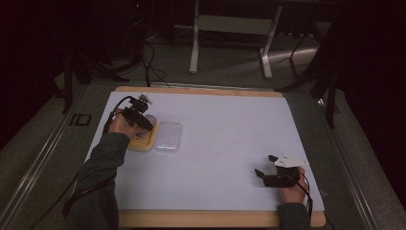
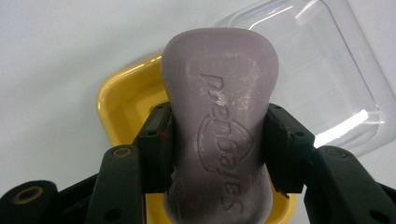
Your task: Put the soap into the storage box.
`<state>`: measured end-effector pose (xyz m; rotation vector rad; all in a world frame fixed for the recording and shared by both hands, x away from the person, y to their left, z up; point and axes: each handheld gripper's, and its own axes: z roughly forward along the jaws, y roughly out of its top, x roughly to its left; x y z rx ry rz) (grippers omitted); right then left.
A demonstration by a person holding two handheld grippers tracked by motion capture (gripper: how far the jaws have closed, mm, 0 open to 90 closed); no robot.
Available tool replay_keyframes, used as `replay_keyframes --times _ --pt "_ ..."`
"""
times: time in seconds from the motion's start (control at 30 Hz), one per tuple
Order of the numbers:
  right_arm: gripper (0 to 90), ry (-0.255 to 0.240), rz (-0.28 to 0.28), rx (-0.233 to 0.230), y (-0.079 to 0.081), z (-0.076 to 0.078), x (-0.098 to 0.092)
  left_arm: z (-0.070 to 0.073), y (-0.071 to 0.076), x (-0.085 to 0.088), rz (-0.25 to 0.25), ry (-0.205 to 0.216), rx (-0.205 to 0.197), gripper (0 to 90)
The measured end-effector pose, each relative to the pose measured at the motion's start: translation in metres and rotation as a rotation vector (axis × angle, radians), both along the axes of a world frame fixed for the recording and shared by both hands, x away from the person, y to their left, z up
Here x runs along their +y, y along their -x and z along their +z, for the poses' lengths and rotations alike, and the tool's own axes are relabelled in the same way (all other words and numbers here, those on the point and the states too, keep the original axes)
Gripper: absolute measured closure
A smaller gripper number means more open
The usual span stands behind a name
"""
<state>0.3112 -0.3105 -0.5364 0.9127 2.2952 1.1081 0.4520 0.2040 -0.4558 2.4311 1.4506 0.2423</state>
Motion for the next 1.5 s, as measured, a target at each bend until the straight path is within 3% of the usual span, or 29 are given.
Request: replay_keyframes --times 0.53,1.5 --pt "19.0 0.002 0.000 -0.001 0.000 0.000 0.000 -0.010 0.001 0.007 0.047 -0.004 0.009 49.7" --pt "19.0 0.006 0.002 -0.001 0.000 0.000 0.000 -0.030 0.002 0.011 0.053 -0.011 0.049 49.6"
